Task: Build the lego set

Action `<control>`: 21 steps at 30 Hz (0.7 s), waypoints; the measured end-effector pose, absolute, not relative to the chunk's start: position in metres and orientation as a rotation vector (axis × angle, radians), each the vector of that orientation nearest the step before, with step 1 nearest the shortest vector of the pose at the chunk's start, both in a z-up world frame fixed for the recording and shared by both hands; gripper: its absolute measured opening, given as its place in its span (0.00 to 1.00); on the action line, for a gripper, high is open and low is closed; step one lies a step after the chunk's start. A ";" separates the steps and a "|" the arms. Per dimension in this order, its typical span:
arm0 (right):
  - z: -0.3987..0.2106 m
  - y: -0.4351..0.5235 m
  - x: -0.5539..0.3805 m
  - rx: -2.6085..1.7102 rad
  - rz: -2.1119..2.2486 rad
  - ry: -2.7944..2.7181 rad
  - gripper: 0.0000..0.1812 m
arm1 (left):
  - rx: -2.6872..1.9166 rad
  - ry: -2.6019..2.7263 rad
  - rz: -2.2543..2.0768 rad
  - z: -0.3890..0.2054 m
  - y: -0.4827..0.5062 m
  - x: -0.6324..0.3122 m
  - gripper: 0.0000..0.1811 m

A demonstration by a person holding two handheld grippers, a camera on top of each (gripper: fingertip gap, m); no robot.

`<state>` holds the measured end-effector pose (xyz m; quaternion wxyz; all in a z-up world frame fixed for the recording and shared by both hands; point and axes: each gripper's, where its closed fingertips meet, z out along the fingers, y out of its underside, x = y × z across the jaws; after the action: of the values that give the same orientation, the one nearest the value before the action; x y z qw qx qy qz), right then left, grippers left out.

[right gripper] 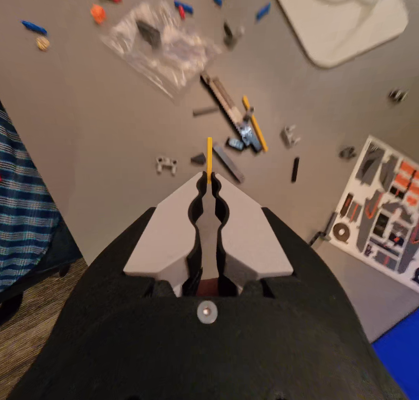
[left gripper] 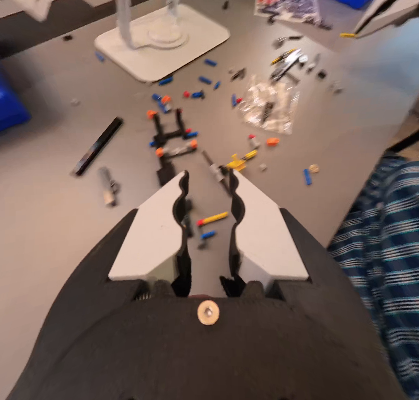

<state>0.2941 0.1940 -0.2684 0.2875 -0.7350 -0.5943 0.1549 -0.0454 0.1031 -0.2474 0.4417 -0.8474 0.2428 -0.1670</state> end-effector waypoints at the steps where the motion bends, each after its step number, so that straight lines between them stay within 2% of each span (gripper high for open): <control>1: -0.257 0.191 0.282 -1.911 0.408 -1.600 0.01 | -2.094 0.601 -0.456 -0.243 0.104 -0.036 0.21; 5: -0.221 0.170 0.216 -1.668 0.344 -1.715 0.01 | -1.985 0.538 -0.756 -0.213 0.111 0.015 0.22; 13: -0.191 0.123 0.112 -1.244 0.262 -1.925 0.01 | -1.909 0.644 -0.840 -0.200 0.113 0.065 0.24; 17: -0.192 0.113 0.093 -1.164 0.248 -1.978 0.00 | -1.870 0.704 -0.867 -0.196 0.108 0.078 0.22; 21: -0.195 0.109 0.086 -1.144 0.250 -1.998 0.01 | -1.839 0.713 -0.906 -0.191 0.105 0.083 0.14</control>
<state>0.0857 0.1093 -0.1947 0.4012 -0.4523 -0.7904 0.0989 0.0833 0.1047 -0.1909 0.4667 -0.7494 0.2905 -0.3691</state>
